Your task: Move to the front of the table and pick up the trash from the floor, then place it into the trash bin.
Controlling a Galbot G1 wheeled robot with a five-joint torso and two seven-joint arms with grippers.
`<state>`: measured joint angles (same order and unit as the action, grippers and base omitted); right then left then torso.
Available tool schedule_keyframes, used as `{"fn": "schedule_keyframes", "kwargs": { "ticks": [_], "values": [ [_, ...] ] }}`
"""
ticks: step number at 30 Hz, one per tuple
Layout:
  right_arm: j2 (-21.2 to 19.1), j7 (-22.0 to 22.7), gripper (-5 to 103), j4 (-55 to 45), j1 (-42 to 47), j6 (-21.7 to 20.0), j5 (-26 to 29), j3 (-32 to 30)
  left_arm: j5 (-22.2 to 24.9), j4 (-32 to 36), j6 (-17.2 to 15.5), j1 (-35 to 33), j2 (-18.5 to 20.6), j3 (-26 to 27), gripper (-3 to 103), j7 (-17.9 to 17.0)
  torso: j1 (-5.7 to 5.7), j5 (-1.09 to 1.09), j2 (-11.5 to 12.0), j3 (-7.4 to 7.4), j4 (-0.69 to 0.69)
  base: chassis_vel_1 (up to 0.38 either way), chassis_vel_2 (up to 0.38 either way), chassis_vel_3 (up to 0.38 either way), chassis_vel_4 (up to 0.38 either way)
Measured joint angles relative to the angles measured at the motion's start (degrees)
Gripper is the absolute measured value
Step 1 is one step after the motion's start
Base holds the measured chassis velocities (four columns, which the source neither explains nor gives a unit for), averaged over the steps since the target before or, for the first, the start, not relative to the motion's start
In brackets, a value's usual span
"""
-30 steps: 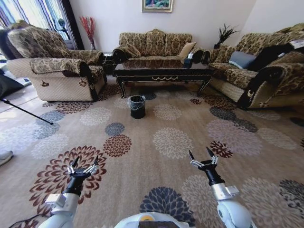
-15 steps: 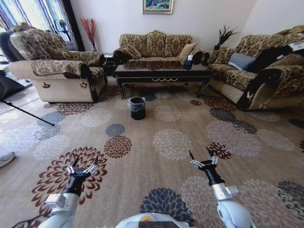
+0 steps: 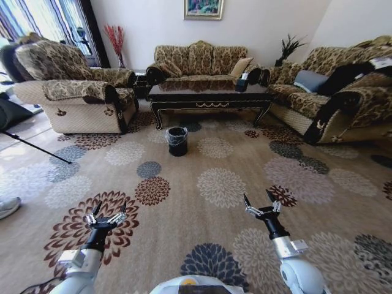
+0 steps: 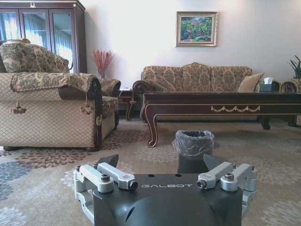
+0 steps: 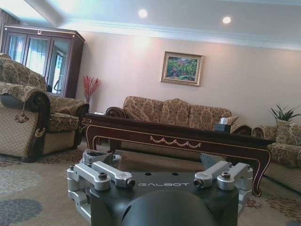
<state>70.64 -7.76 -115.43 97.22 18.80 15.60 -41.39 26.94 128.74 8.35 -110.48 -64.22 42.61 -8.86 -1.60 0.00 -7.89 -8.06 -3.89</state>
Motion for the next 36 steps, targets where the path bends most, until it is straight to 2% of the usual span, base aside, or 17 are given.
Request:
{"fn": "schedule_keyframes", "kwargs": {
  "ticks": [20, 23, 36],
  "values": [
    [0.0, 0.0, 100, 0.0, 0.0, 0.0, 0.0, 0.0, 0.0, 0.0, 0.0, 0.0, 0.0, 0.0, 100, 0.0, -0.98, 0.00, -4.5, -3.55, 0.00, 0.000, 0.000, 0.000, 0.000],
    [0.0, 0.0, 100, 0.0, 0.0, 0.0, 0.0, 0.0, 0.0, 0.0, 0.0, 0.0, 0.0, 0.0, 100, 0.0, -1.06, 0.00, -4.8, -3.72, 0.00, 0.000, 0.000, 0.000, 0.000],
    [0.0, 0.0, 100, 0.0, 0.0, 0.0, 0.0, 0.0, 0.0, 0.0, 0.0, 0.0, 0.0, 0.0, 100, 0.0, -2.05, 0.00, -8.2, -6.18, 0.00, 0.000, 0.000, 0.000, 0.000]
  ]
}}
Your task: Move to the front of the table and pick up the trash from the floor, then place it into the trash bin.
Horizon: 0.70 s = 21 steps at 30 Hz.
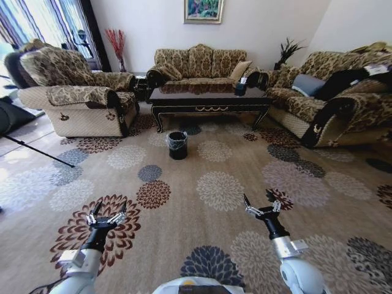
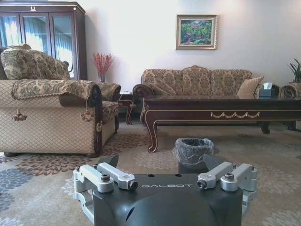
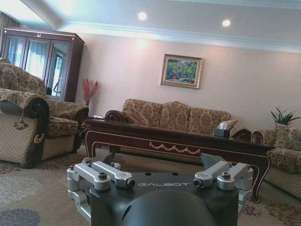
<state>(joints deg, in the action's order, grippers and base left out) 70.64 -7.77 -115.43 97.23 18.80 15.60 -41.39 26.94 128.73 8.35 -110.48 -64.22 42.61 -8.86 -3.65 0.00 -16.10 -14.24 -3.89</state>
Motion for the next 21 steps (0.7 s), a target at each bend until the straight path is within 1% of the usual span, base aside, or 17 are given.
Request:
{"fn": "schedule_keyframes", "kwargs": {
  "ticks": [7, 11, 13, 15, 21],
  "values": [
    [0.0, 0.0, 100, 0.0, 0.0, 0.0, 0.0, 0.0, 0.0, 0.0, 0.0, 0.0, 0.0, 0.0, 100, 0.0, -0.43, 0.00, -1.3, -0.92, 0.00, 0.000, 0.000, 0.000, 0.000],
    [0.0, 0.0, 100, 0.0, 0.0, 0.0, 0.0, 0.0, 0.0, 0.0, 0.0, 0.0, 0.0, 0.0, 100, 0.0, -0.78, 0.00, -2.5, -1.73, 0.00, 0.000, 0.000, 0.000, 0.000],
    [0.0, 0.0, 100, 0.0, 0.0, 0.0, 0.0, 0.0, 0.0, 0.0, 0.0, 0.0, 0.0, 0.0, 100, 0.0, -0.81, 0.00, -2.6, -1.84, 0.00, 0.000, 0.000, 0.000, 0.000],
    [0.0, 0.0, 100, 0.0, 0.0, 0.0, 0.0, 0.0, 0.0, 0.0, 0.0, 0.0, 0.0, 0.0, 100, 0.0, -1.01, 0.00, -3.4, -2.38, 0.00, 0.000, 0.000, 0.000, 0.000],
    [0.0, 0.0, 100, 0.0, 0.0, 0.0, 0.0, 0.0, 0.0, 0.0, 0.0, 0.0, 0.0, 0.0, 100, 0.0, -1.47, 0.00, -4.8, -3.32, 0.00, 0.000, 0.000, 0.000, 0.000]
  ]
}}
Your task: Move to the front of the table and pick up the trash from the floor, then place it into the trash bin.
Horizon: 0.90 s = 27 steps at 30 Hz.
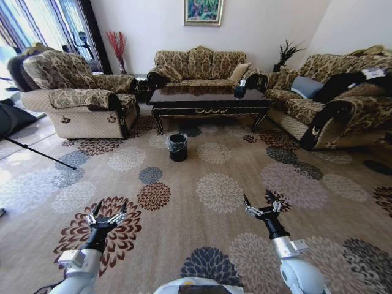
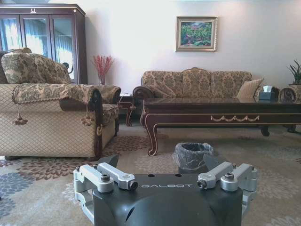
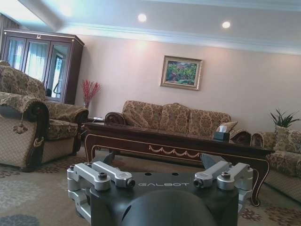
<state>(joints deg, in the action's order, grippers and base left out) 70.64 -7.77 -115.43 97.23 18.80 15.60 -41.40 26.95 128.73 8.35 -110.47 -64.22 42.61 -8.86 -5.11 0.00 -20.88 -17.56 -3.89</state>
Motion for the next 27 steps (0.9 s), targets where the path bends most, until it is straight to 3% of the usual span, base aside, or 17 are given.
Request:
{"fn": "schedule_keyframes", "kwargs": {
  "ticks": [27],
  "values": [
    [0.0, 0.0, 100, 0.0, 0.0, 0.0, 0.0, 0.0, 0.0, 0.0, 0.0, 0.0, 0.0, 0.0, 100, 0.0, -2.23, 0.00, -6.1, -3.88, 0.00, 0.000, 0.000, 0.000, 0.000]
  ]
}}
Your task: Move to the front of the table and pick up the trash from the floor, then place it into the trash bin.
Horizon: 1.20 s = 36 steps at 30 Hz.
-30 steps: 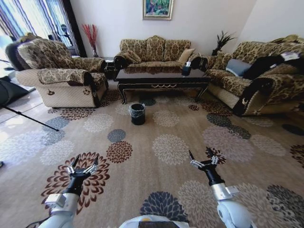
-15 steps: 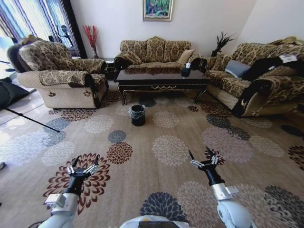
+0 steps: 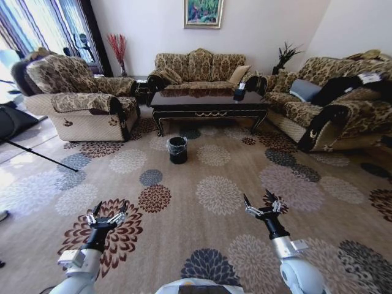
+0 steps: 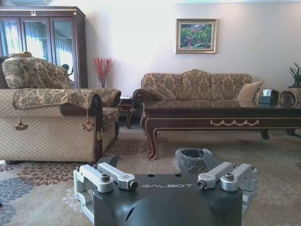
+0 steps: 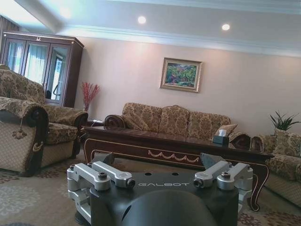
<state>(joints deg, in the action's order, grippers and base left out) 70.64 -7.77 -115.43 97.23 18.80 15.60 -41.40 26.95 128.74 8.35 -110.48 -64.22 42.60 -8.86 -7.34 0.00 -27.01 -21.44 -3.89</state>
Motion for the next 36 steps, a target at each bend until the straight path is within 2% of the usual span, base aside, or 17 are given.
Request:
{"fn": "schedule_keyframes", "kwargs": {
  "ticks": [36],
  "values": [
    [0.0, 0.0, 100, 0.0, 0.0, 0.0, 0.0, 0.0, 0.0, 0.0, 0.0, 0.0, 0.0, 0.0, 100, 0.0, -3.36, 0.00, -8.7, -5.31, 0.00, 0.000, 0.000, 0.000, 0.000]
  ]
}}
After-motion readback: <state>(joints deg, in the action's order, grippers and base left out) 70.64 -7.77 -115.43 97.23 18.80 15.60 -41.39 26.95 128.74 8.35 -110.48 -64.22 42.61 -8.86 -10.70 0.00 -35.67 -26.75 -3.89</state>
